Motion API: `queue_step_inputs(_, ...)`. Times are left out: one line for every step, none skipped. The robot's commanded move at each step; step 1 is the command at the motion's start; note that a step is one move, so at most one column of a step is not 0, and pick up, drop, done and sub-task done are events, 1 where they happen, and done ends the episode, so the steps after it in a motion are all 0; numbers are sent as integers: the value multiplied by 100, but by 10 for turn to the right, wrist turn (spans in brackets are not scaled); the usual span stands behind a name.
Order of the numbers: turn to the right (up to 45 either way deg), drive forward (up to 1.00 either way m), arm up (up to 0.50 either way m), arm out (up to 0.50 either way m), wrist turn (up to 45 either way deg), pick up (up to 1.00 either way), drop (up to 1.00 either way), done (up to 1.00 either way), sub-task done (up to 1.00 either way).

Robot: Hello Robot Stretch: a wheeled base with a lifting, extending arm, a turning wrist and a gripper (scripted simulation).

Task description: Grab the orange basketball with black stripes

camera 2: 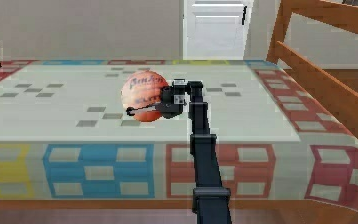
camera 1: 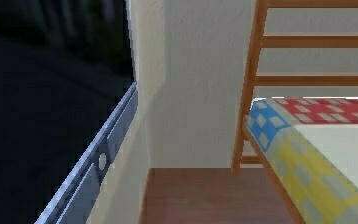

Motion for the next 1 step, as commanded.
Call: queue_step_inputs(0,0,10,0,0,0,0,0,0)
